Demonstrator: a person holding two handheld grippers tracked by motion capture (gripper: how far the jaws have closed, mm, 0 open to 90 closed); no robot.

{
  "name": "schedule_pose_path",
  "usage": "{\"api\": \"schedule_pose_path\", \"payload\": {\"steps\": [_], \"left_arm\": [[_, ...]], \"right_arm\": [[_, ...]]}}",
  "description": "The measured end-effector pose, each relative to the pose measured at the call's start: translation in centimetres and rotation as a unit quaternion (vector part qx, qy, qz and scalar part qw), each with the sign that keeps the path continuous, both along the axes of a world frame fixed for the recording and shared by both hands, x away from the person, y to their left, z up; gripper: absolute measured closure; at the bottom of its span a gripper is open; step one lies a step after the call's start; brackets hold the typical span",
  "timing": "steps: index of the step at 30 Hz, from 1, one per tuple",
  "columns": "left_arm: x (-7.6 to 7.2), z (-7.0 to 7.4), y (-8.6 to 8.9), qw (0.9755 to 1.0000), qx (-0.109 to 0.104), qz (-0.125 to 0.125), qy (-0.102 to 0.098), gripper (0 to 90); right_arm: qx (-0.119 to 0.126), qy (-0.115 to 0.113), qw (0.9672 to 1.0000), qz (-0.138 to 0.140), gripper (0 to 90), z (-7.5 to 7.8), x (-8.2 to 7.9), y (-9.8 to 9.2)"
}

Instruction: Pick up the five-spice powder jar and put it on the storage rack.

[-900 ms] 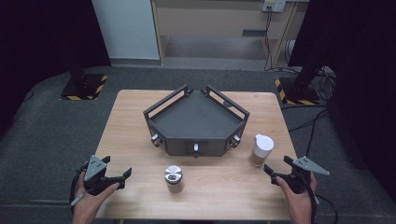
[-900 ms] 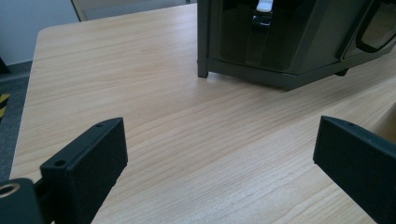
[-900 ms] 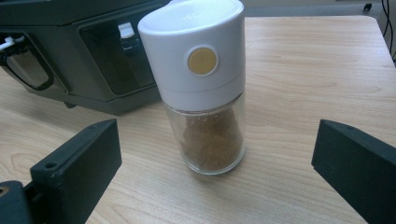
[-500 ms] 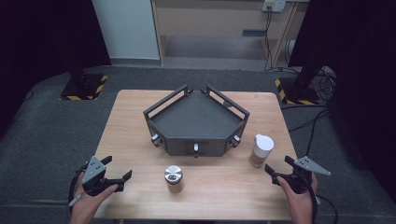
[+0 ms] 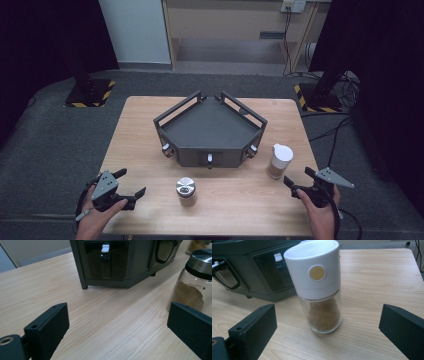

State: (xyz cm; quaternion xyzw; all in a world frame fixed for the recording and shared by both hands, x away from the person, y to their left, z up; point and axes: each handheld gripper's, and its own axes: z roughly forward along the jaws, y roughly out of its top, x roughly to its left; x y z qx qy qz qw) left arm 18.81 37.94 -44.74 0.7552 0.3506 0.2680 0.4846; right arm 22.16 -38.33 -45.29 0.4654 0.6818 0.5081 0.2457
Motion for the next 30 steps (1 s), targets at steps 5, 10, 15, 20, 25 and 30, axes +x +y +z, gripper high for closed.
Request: {"api": "schedule_pose_path", "payload": {"steps": [5,10,15,20,25,30], "left_arm": [[0.3,0.0,0.1,0.9995,0.003,-0.03,-0.004,3.3],[0.6,-0.1,-0.5,0.9981,0.007,-0.061,-0.01,3.4],[1.1,-0.1,-1.2,0.9961,0.005,-0.088,-0.012,3.2],[1.4,-0.2,-2.2,0.9931,0.011,-0.116,-0.012,3.2],[1.8,-0.3,-3.3,0.9902,0.015,-0.139,-0.009,3.1],[2.1,-0.4,-4.0,0.9887,0.014,-0.149,-0.001,2.9]], "right_arm": [[0.0,0.001,1.0,0.001,1.9,0.0,0.0,0.0],[0.001,0.0,1.0,0.0,1.9,0.0,0.0,0.0],[0.0,0.001,1.0,0.0,1.9,0.0,-0.1,-0.1],[0.0,0.001,1.0,0.0,1.9,0.0,-0.1,0.0],[0.0,0.001,1.0,0.0,2.0,0.0,-0.1,0.0],[0.0,0.002,1.0,-0.001,2.0,0.0,-0.1,0.0]]}}
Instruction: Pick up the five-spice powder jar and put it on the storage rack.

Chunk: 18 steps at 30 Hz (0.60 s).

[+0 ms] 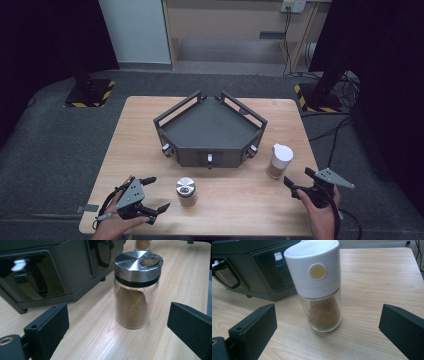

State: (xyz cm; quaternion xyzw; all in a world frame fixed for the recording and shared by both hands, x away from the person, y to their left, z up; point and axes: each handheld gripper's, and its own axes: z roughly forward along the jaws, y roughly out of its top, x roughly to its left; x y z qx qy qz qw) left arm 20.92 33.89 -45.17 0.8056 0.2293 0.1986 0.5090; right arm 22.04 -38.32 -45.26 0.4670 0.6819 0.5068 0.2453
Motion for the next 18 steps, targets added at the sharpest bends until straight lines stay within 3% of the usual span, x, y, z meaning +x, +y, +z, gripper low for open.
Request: {"api": "schedule_pose_path", "payload": {"steps": [18], "left_arm": [[0.8,-0.1,-1.4,0.9998,0.0,-0.021,0.001,2.9]], "right_arm": [[0.001,0.0,1.0,-0.001,2.1,0.0,-0.1,-0.1]]}}
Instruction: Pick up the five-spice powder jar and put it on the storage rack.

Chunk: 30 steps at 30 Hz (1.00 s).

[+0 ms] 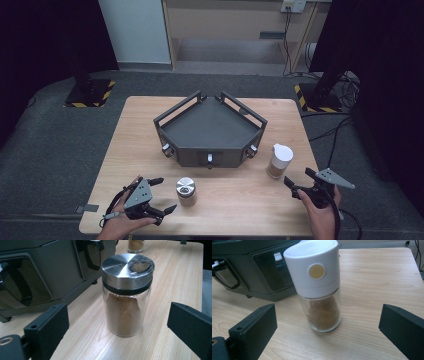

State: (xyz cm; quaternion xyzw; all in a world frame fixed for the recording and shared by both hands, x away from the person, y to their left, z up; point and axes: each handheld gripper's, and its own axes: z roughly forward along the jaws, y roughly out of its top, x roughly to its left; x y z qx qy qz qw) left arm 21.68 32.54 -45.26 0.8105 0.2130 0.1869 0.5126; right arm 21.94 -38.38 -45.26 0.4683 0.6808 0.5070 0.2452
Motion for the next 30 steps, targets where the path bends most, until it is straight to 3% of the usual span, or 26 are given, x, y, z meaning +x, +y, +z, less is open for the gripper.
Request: {"api": "schedule_pose_path", "payload": {"steps": [30], "left_arm": [[1.6,0.5,-2.3,0.9995,0.011,-0.03,0.004,2.6]], "right_arm": [[-0.001,0.0,1.0,-0.001,2.1,0.0,0.0,-0.1]]}}
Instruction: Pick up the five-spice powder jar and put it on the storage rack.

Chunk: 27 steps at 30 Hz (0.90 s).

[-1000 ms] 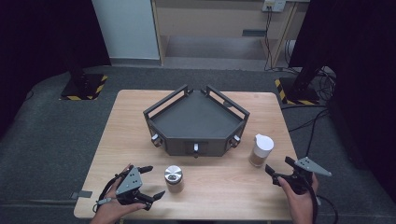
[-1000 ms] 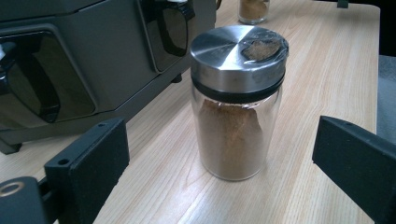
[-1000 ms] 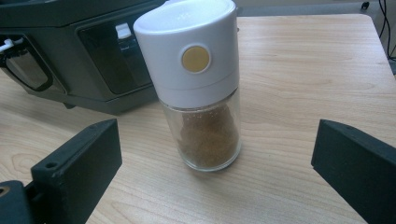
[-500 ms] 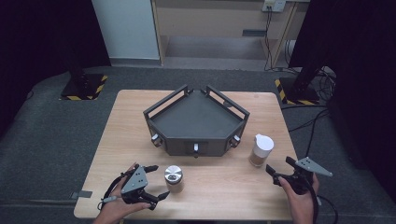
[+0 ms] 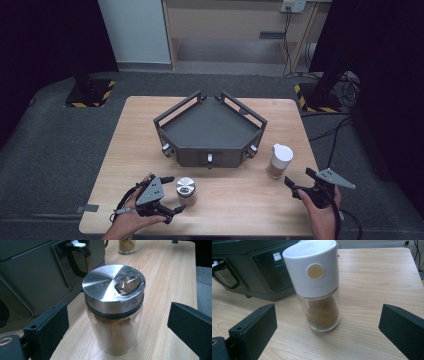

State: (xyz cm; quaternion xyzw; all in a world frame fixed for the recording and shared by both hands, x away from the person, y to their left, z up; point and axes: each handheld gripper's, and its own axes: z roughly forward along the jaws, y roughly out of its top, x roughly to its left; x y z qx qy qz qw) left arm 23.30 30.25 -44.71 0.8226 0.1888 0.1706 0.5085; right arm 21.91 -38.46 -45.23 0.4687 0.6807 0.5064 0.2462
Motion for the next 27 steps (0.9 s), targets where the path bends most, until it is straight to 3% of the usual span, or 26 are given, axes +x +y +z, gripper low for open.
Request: {"api": "schedule_pose_path", "payload": {"steps": [18,27], "left_arm": [[1.1,-0.2,-1.5,1.0,0.007,-0.002,0.007,2.5],[1.3,-0.5,-1.4,0.9999,0.009,0.002,0.01,2.4]], "right_arm": [[-0.001,0.002,1.0,0.001,2.1,0.0,0.1,0.1],[-0.003,0.003,1.0,0.003,2.2,0.0,0.1,0.1]]}}
